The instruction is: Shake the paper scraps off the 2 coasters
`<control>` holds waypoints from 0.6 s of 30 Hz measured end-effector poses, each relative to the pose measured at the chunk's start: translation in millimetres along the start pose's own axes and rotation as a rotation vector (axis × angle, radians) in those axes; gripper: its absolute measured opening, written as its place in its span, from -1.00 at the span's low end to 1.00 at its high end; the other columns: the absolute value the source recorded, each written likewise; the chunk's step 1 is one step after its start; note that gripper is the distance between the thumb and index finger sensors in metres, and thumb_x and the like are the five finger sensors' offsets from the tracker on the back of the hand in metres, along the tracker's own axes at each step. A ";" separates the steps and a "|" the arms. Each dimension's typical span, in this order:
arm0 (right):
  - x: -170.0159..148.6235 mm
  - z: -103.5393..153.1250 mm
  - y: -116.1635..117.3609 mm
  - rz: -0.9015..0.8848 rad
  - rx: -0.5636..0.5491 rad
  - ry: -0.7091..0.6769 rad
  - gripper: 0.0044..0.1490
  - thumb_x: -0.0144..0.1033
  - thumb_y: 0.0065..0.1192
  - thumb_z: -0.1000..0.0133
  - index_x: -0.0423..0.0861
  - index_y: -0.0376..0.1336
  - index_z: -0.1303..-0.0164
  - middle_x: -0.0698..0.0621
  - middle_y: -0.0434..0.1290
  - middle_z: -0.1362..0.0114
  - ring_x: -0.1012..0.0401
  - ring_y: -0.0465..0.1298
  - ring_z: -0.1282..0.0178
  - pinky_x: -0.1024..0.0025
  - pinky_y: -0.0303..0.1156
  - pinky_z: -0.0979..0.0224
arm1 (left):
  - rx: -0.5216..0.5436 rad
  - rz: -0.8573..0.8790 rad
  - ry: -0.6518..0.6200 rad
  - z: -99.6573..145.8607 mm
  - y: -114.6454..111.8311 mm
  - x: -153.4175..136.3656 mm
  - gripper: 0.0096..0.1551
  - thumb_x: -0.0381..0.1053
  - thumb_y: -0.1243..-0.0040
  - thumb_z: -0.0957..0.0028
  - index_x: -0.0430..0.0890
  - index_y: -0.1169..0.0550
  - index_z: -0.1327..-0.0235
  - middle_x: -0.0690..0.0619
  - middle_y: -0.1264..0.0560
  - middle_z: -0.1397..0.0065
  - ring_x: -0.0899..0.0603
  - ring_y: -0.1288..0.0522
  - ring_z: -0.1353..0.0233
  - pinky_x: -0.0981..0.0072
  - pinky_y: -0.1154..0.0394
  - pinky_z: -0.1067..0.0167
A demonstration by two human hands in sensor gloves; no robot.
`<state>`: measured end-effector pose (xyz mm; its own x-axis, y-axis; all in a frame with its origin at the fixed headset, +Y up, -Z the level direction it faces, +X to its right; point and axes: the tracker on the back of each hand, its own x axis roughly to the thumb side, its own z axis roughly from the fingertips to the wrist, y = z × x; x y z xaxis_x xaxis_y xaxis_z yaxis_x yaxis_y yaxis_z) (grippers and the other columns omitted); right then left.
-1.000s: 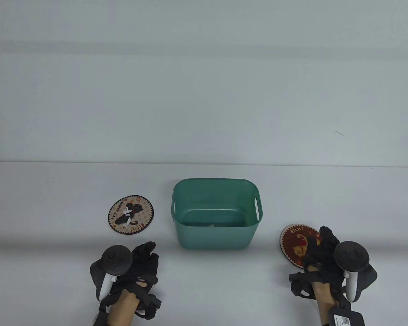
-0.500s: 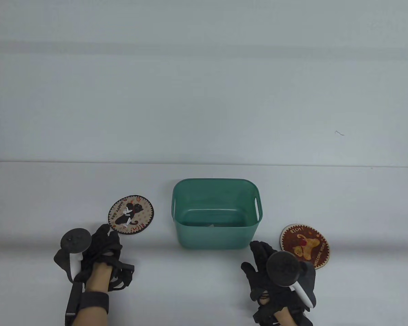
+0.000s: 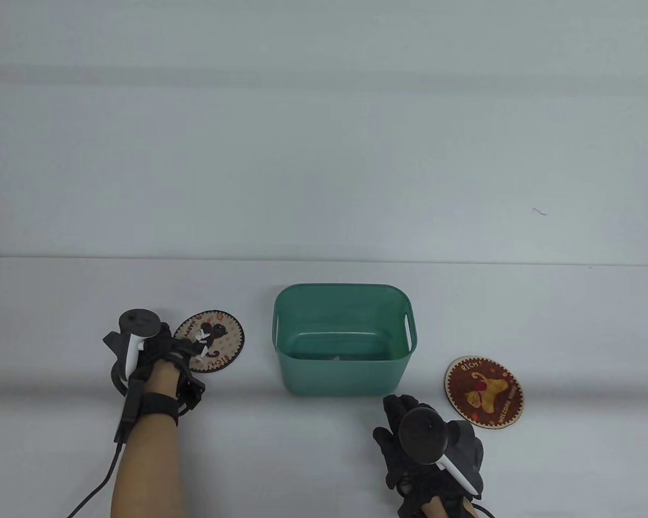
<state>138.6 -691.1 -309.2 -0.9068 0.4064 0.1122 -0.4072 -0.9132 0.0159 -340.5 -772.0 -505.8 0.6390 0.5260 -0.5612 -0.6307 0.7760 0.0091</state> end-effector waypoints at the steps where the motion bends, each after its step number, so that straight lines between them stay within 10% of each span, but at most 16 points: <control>1: -0.4 -0.3 -0.3 0.000 -0.002 0.003 -0.23 -0.05 0.13 -0.03 -0.02 -0.04 -0.39 -0.15 0.04 -0.51 -0.08 0.13 -0.47 -0.01 0.11 -0.45 | -0.011 -0.023 0.025 -5.2 -2.6 0.9 -0.09 0.10 -0.35 0.02 -0.06 -0.12 -0.45 -0.13 -0.03 -0.53 -0.38 -0.10 -0.47 -0.04 -0.23 -0.32; 18: -12.5 -3.8 -0.9 -0.042 -0.010 0.088 -0.18 -0.03 0.11 -0.04 0.04 -0.13 -0.41 -0.16 0.02 -0.51 -0.08 0.13 -0.46 0.01 0.12 -0.44 | 0.034 -0.042 0.041 -22.0 -5.4 9.3 -0.19 -0.05 -0.56 0.17 0.04 -0.28 -0.24 -0.08 -0.30 -0.33 -0.33 -0.33 -0.13 0.15 -0.39 -0.03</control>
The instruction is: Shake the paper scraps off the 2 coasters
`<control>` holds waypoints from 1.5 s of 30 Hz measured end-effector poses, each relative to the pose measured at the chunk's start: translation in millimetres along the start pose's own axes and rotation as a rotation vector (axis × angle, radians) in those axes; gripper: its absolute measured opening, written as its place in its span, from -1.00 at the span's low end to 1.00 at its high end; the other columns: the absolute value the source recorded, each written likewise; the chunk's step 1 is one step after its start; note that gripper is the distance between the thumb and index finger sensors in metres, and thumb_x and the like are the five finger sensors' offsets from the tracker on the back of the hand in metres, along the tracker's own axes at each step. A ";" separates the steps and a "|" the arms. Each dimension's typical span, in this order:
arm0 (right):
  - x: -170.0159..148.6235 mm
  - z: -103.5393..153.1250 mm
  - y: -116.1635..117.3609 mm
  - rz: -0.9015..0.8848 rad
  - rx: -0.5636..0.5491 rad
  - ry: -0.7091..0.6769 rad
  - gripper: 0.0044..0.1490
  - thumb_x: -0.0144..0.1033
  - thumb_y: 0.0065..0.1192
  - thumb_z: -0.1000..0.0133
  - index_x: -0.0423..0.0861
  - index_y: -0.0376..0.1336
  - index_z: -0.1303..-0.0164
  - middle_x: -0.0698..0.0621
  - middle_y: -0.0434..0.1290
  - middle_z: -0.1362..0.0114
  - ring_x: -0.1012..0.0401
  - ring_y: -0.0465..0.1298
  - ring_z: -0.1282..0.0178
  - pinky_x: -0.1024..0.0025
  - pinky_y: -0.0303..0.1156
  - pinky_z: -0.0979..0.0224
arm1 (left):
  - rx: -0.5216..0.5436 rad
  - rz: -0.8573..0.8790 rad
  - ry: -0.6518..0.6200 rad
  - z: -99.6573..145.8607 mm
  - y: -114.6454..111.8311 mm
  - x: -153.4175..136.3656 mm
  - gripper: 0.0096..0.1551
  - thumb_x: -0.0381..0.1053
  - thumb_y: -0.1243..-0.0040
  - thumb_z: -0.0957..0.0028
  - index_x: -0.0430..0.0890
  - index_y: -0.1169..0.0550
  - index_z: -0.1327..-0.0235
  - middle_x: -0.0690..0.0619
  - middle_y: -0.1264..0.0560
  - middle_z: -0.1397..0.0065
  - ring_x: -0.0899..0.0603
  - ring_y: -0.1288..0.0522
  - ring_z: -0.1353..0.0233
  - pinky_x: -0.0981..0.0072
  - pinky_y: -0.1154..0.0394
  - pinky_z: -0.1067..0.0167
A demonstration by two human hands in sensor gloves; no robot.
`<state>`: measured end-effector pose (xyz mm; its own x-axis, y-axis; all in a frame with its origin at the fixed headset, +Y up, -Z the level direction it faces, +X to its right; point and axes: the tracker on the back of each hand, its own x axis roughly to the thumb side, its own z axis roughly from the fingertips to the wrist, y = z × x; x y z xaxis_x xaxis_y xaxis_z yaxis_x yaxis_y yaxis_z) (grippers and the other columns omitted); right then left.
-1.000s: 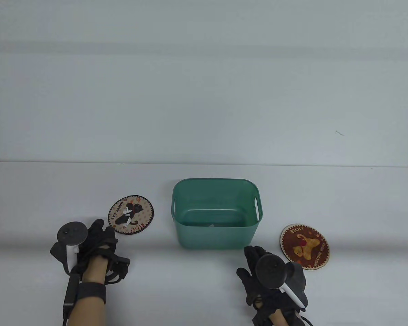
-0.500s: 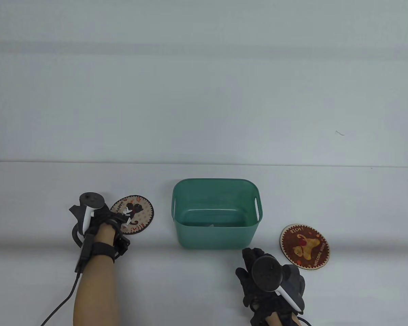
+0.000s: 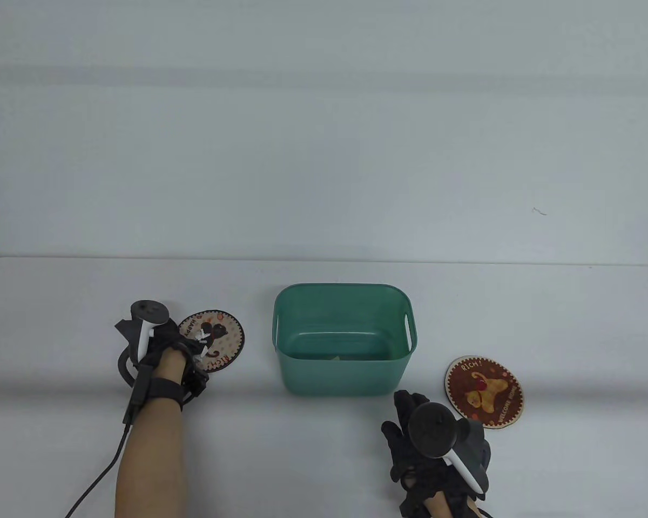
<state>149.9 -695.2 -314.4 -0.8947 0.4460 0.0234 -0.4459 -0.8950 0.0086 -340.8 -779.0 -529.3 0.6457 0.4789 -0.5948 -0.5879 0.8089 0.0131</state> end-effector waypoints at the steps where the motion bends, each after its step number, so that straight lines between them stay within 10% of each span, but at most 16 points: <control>1: -0.1 -0.1 -0.1 -0.006 -0.006 0.003 -0.17 -0.03 0.11 -0.04 0.05 -0.16 -0.41 -0.16 0.02 -0.51 -0.08 0.13 -0.46 0.01 0.13 -0.43 | 0.026 -0.027 -0.023 -0.3 1.8 1.4 -0.20 -0.08 -0.56 0.18 0.03 -0.29 -0.23 -0.06 -0.40 -0.23 -0.30 -0.42 -0.05 0.17 -0.46 0.06; 5: -3.1 -2.4 1.1 -0.013 -0.013 0.018 -0.16 -0.03 0.11 -0.03 0.05 -0.17 -0.42 -0.16 0.02 -0.51 -0.08 0.14 -0.45 0.02 0.13 -0.43 | 0.020 0.075 -0.027 0.3 5.1 -8.3 -0.06 -0.16 -0.49 0.16 -0.09 -0.14 -0.37 -0.06 -0.49 -0.09 -0.24 -0.53 0.13 0.24 -0.53 0.23; 10: -15.1 -7.7 1.2 -0.047 -0.004 0.062 -0.18 -0.03 0.11 -0.04 0.03 -0.13 -0.41 -0.17 0.02 -0.51 -0.08 0.14 -0.45 0.02 0.14 -0.43 | -0.026 0.206 -0.018 9.6 12.6 -26.4 -0.51 -0.10 -0.26 0.02 -0.10 -0.46 -0.19 -0.17 -0.48 -0.10 -0.25 -0.57 0.14 0.25 -0.57 0.24; 16: -27.8 -13.1 2.5 -0.068 -0.014 0.096 -0.19 -0.04 0.11 -0.04 0.03 -0.13 -0.41 -0.16 0.03 -0.51 -0.08 0.15 -0.45 0.02 0.14 -0.42 | -0.100 0.573 -0.040 32.3 14.2 -47.0 -0.55 -0.08 -0.10 -0.05 -0.10 -0.37 -0.20 -0.22 -0.52 -0.10 -0.24 -0.69 0.23 0.27 -0.65 0.39; 34: -51.1 -16.5 9.1 -0.313 -0.001 0.140 -0.26 -0.07 0.12 -0.03 0.00 -0.02 -0.36 -0.12 0.12 -0.46 -0.03 0.22 -0.39 0.05 0.18 -0.39 | -0.071 0.933 -0.409 168.4 89.7 -1.4 -0.49 -0.09 -0.03 -0.06 -0.17 -0.24 -0.24 -0.15 -0.50 -0.08 -0.12 -0.67 0.28 0.37 -0.62 0.44; 45: -49.3 -15.4 13.5 -0.652 0.092 0.134 -0.23 -0.05 0.16 -0.02 0.00 -0.04 -0.36 -0.11 0.11 -0.47 -0.03 0.22 -0.39 0.05 0.17 -0.40 | -0.306 0.927 -0.598 242.4 8.9 45.2 -0.47 -0.10 -0.02 -0.05 -0.17 -0.23 -0.27 -0.15 -0.49 -0.09 -0.10 -0.66 0.29 0.38 -0.60 0.44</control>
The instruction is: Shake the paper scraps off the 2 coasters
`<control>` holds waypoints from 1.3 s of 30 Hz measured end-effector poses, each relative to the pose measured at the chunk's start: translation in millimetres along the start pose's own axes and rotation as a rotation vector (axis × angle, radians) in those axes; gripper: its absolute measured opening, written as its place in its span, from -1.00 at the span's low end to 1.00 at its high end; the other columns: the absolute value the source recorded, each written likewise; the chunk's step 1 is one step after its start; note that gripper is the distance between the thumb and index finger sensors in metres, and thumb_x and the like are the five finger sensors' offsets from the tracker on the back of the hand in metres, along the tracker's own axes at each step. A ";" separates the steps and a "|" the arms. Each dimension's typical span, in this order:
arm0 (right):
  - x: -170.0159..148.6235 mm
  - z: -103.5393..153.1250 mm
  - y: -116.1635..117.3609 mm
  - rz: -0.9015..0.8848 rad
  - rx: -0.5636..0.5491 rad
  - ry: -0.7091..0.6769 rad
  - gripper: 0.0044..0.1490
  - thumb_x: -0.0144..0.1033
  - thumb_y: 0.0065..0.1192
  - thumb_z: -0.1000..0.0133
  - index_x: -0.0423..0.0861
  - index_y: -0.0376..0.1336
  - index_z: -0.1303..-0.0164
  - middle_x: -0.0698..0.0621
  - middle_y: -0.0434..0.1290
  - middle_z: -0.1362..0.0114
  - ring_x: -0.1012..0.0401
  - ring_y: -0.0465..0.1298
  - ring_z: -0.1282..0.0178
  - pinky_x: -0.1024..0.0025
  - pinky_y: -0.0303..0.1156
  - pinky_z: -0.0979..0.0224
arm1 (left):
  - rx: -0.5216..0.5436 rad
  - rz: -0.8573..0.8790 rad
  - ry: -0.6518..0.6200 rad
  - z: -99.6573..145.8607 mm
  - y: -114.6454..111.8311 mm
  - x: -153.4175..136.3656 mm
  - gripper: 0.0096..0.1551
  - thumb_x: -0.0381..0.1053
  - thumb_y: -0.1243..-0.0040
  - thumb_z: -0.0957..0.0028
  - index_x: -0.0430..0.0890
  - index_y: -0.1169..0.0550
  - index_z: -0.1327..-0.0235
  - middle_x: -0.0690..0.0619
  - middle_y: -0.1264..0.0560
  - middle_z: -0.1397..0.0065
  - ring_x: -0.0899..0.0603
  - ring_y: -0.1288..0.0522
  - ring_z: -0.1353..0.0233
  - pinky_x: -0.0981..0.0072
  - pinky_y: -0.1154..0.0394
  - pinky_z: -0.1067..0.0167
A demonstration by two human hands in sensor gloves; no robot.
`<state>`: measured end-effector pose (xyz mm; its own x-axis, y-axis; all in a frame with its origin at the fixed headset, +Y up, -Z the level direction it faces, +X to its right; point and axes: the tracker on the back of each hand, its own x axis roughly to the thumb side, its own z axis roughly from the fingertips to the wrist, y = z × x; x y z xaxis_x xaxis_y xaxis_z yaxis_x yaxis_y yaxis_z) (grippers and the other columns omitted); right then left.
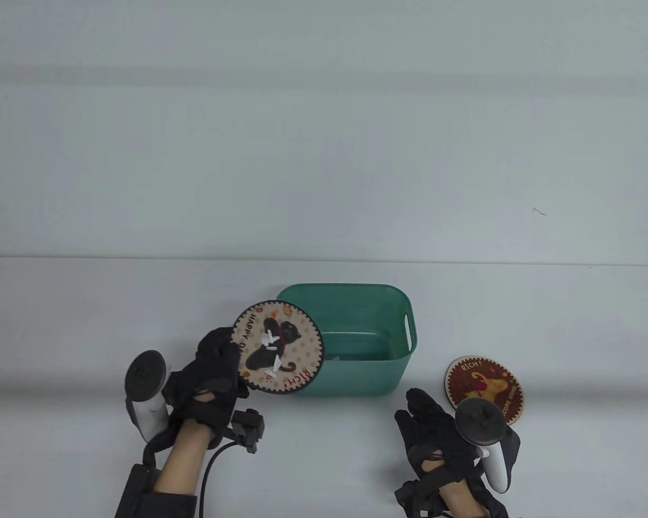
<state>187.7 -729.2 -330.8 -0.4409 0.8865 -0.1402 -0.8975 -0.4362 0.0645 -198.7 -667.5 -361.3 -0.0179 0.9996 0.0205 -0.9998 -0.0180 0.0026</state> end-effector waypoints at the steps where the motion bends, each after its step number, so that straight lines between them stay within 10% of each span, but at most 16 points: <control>1: 0.4 -0.1 -0.4 -0.024 0.005 -0.003 -0.23 -0.05 0.17 -0.01 0.00 -0.04 -0.36 -0.11 0.12 -0.46 -0.02 0.22 -0.39 0.05 0.18 -0.40 | -0.024 0.008 0.006 3.2 -12.1 -6.5 -0.46 -0.10 -0.02 -0.05 -0.17 -0.23 -0.27 -0.15 -0.49 -0.09 -0.10 -0.66 0.29 0.38 -0.60 0.44; 14: -11.5 -7.6 6.5 -0.479 0.290 0.051 -0.17 -0.14 0.21 -0.05 -0.09 -0.13 -0.38 -0.05 0.39 -0.26 0.11 0.49 -0.11 0.15 0.38 -0.21 | -0.165 -0.009 0.020 28.7 -94.2 -66.8 -0.41 -0.11 -0.01 -0.03 -0.17 -0.17 -0.30 -0.13 -0.47 -0.12 -0.11 -0.65 0.25 0.36 -0.59 0.40; 24: 26.7 -18.5 -17.0 -0.269 0.112 -0.079 -0.22 -0.31 0.34 0.02 -0.09 0.01 -0.33 0.00 0.51 -0.13 0.16 0.56 0.10 0.16 0.44 -0.09 | -0.238 -0.174 0.057 6.9 -89.2 -32.0 -0.29 -0.08 -0.15 -0.04 -0.21 -0.13 -0.36 -0.14 -0.52 -0.07 -0.07 -0.65 0.39 0.40 -0.57 0.53; 39: 138.2 -89.6 -41.4 -0.041 -0.112 -0.248 -0.37 -0.29 0.39 0.05 0.08 0.17 -0.21 0.13 0.55 -0.15 0.17 0.57 0.04 0.18 0.43 -0.15 | -0.135 -0.215 0.075 -87.9 -65.1 47.7 -0.51 -0.10 -0.20 -0.04 -0.10 -0.40 -0.23 -0.16 -0.55 -0.10 -0.13 -0.66 0.35 0.40 -0.57 0.53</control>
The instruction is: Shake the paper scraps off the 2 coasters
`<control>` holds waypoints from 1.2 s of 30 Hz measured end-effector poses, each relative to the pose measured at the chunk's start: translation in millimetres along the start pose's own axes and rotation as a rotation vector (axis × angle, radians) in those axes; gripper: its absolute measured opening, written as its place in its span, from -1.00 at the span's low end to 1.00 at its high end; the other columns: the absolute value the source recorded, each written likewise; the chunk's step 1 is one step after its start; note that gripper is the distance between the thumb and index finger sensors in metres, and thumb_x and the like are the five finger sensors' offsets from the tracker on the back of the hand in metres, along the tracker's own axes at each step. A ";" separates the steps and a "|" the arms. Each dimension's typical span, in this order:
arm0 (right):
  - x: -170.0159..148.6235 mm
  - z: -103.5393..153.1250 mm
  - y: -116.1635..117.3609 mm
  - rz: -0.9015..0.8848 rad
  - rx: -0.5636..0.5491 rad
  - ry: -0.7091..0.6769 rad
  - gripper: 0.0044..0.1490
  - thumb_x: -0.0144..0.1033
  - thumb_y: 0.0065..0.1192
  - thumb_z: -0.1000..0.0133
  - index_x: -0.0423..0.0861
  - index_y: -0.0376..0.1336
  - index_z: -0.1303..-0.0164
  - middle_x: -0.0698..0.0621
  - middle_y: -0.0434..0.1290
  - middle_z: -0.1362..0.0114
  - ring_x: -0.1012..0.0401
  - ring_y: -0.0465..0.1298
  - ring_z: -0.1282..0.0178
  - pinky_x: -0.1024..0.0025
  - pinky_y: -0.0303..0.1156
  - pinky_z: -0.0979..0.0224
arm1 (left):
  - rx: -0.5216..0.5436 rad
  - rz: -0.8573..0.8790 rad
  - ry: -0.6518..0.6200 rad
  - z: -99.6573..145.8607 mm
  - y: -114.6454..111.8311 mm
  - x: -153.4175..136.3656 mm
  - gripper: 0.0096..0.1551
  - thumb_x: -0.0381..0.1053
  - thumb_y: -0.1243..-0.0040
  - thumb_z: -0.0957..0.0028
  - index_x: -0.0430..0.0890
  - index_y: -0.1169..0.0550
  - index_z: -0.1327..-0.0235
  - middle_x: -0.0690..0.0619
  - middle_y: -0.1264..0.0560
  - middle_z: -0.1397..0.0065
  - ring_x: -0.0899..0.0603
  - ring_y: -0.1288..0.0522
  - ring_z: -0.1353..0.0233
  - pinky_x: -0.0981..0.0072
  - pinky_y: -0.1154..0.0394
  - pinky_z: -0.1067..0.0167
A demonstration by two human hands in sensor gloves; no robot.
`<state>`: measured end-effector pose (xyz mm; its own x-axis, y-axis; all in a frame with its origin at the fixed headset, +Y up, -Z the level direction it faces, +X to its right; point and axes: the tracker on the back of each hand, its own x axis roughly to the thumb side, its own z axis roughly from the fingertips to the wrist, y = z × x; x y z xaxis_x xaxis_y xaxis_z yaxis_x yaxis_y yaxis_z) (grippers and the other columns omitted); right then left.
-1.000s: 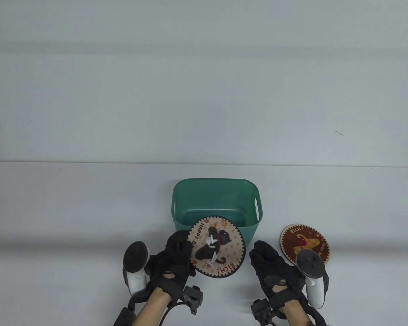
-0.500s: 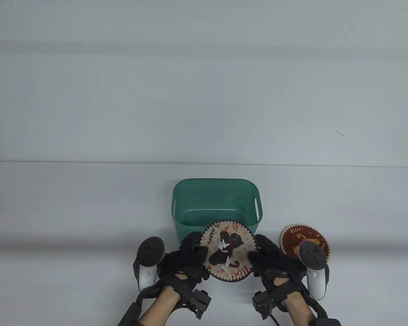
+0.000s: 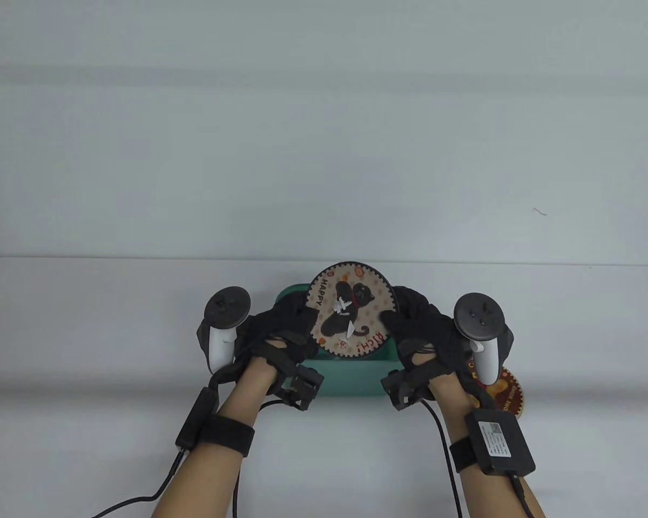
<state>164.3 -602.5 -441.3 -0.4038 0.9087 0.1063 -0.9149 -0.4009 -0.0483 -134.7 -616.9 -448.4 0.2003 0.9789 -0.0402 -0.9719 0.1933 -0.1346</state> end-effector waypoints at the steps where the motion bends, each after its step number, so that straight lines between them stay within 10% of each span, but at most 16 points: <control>1: 1.9 -3.3 -0.3 0.014 -0.010 -0.007 -0.37 -0.28 0.40 0.06 0.09 0.18 -0.21 0.14 0.56 -0.15 0.18 0.57 0.04 0.18 0.43 -0.15 | 0.002 -0.006 0.002 -3.3 1.4 2.4 -0.52 -0.09 -0.20 -0.04 -0.10 -0.41 -0.23 -0.16 -0.55 -0.10 -0.13 -0.66 0.35 0.40 -0.57 0.53; 23: -17.3 -36.3 15.4 0.360 0.091 0.020 -0.50 -0.33 0.40 0.05 0.10 0.27 -0.09 0.00 0.39 -0.32 0.05 0.37 -0.23 0.08 0.26 -0.27 | 0.008 -0.178 0.003 -34.3 -3.3 -23.7 -0.55 -0.12 -0.19 -0.04 -0.10 -0.42 -0.20 -0.19 -0.44 -0.27 -0.35 -0.57 -0.13 0.04 -0.58 -0.01; 36: -52.5 64.8 -42.6 0.411 -0.022 -0.010 -0.33 -0.28 0.28 0.00 0.05 0.08 -0.30 -0.07 0.25 -0.42 0.01 0.29 -0.30 0.09 0.22 -0.30 | 0.070 -0.183 -0.075 -32.6 7.6 -4.0 -0.54 -0.10 -0.18 -0.04 -0.12 -0.40 -0.19 -0.18 -0.50 -0.17 -0.27 -0.63 0.01 0.12 -0.61 0.12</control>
<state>224.3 -640.7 -380.5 -0.7361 0.6718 0.0834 -0.6768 -0.7279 -0.1098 -138.9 -621.5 -481.6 0.3672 0.9286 0.0529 -0.9268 0.3702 -0.0640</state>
